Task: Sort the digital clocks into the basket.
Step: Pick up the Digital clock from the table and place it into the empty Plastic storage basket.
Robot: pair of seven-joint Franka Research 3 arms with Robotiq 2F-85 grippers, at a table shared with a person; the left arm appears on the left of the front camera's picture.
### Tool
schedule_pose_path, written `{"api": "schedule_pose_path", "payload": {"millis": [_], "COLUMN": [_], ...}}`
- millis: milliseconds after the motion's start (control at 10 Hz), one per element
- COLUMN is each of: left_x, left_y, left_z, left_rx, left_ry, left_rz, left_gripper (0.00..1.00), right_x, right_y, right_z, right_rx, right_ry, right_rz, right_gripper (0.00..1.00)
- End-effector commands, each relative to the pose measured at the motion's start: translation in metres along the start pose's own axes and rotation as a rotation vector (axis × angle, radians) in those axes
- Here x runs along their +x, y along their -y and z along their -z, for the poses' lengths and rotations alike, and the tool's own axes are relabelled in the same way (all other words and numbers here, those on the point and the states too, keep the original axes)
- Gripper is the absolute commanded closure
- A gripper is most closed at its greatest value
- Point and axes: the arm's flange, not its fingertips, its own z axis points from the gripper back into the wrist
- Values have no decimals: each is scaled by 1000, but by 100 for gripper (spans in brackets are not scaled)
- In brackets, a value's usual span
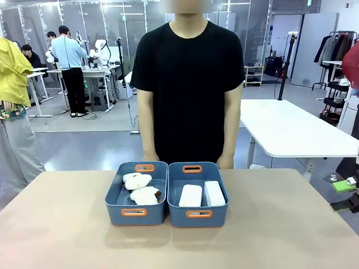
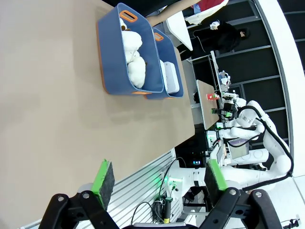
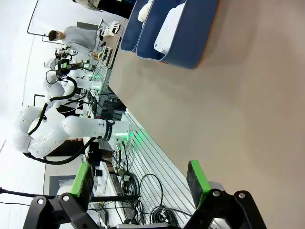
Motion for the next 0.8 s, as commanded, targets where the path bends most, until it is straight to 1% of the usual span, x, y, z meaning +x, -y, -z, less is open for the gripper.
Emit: {"api": "schedule_pose_path", "payload": {"millis": [0,700], "left_x": [1,1], "left_y": [2,2], "left_z": [1,1], "left_rx": [-3,-3], "left_ry": [0,0], "left_rz": [5,5], "left_gripper": [3,3], "right_x": [1,1], "right_y": [-1,-1], "right_z": [2,2], "right_rx": [-12,-12], "right_ry": [10,10], "right_rz": [14,14], "right_gripper": [0,0]}}
